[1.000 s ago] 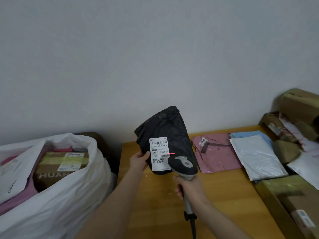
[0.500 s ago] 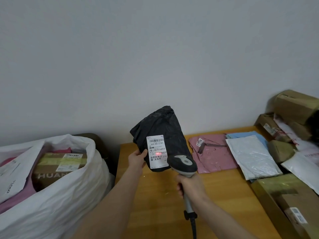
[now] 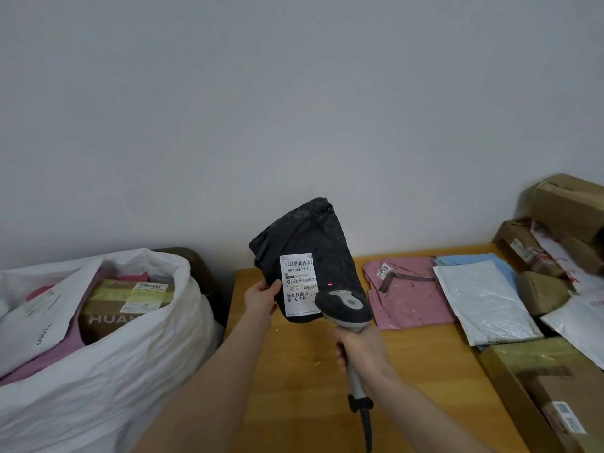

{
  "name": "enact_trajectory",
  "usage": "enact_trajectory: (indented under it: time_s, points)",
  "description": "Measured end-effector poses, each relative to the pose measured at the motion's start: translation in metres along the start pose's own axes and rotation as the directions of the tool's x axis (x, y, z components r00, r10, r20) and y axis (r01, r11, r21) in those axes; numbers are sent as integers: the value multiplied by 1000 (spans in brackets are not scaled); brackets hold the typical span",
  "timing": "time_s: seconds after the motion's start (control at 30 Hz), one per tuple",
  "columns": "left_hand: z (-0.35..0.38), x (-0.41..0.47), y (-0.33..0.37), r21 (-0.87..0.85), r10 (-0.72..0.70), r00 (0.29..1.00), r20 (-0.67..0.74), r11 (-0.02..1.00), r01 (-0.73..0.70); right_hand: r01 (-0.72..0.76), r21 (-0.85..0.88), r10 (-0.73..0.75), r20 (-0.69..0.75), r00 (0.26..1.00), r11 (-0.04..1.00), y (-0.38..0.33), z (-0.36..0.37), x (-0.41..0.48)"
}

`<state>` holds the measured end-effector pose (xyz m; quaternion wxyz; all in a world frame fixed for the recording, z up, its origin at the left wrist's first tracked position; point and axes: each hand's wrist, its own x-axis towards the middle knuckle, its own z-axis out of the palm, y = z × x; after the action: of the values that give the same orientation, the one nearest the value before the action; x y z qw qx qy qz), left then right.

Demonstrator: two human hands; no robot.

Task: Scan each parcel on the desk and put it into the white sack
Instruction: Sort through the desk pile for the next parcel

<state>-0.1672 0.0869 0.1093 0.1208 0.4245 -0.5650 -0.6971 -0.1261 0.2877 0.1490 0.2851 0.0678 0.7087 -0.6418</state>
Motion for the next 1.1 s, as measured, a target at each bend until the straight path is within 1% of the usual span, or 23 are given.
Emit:
enact_trajectory:
  time_s: [0.37,0.53,0.67,0.77,0.83,0.97,1.03,1.1]
  points:
    - [-4,-15,3,-10,36,998,-55,999,-37,43,-9,-42,46,998,999,-1,-6,-4]
    - [-10,-24,11,-29,73,996,-55,997,-74,81,-47,-76,91,993,996,-7,-4,-3]
    - [-30,-19,34,-50,108,992,-68,993,-111,135,-22,-130,134,982,991,-37,17,10]
    - [-67,-8,66,-78,170,981,-95,981,-178,179,34,-182,146,973,983,-72,49,25]
    - [-100,2,91,-28,238,957,-168,969,-246,201,78,-211,155,965,976,-93,79,34]
    - [-181,24,136,202,392,866,-309,917,-343,213,120,-229,142,963,970,-114,151,47]
    - [-228,35,156,339,470,799,-376,872,-353,200,113,-213,126,969,973,-116,191,53]
    - [-272,44,171,474,539,745,-392,813,-339,191,108,-203,111,973,976,-116,224,59]
